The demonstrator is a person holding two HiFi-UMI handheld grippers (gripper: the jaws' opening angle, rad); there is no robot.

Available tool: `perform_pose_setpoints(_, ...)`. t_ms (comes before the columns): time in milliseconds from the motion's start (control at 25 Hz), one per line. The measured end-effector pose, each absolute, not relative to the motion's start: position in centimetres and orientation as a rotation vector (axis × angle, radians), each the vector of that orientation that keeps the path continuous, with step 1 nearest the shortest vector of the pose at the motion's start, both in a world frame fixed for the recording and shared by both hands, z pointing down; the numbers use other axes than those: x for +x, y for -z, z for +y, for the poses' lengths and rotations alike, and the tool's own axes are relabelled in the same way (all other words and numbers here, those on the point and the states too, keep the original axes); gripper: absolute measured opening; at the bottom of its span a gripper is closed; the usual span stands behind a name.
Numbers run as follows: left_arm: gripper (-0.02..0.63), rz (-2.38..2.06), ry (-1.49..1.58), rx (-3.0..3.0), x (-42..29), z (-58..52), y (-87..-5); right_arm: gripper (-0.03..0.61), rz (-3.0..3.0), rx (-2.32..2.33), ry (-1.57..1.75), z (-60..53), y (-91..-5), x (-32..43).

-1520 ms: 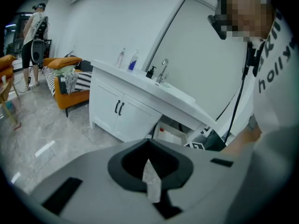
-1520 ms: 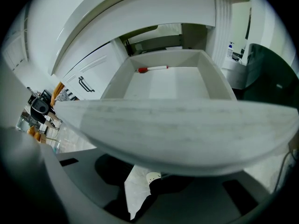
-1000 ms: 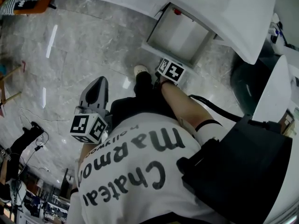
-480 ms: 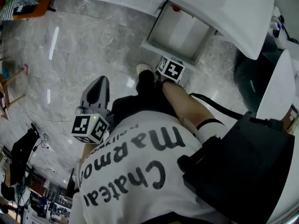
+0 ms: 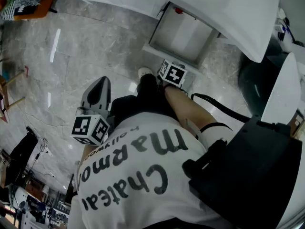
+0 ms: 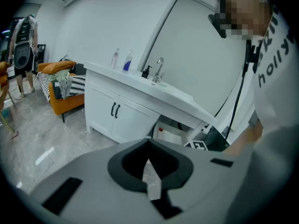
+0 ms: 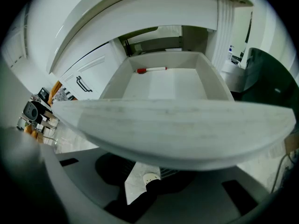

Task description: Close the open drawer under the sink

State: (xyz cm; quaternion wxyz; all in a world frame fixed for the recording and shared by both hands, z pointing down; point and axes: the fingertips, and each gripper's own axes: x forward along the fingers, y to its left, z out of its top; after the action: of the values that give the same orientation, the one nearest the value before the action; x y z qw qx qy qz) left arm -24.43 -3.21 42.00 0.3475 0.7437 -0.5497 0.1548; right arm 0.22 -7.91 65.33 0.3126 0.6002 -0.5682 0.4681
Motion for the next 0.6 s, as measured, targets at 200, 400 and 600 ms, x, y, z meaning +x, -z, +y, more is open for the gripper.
perform_pose_setpoints(200, 0.009, -1.412, -0.411, 1.954, -24.2, -3.2, -42.2, 0.126, -1.519, 1.592, -1.286, -8.0, -65.5, -0.5)
perform_pose_setpoints(400, 0.009, -1.434, -0.409, 1.951, -24.8, -2.8, -42.3, 0.127, -1.489, 1.621, -1.307, -8.0, -65.2, 0.1)
perform_pose_setpoints(600, 0.009, -1.446, -0.387, 1.933, -25.2, -2.6, -42.9, 0.123, -1.59, 1.626, -1.218, -10.1, -63.7, 0.3)
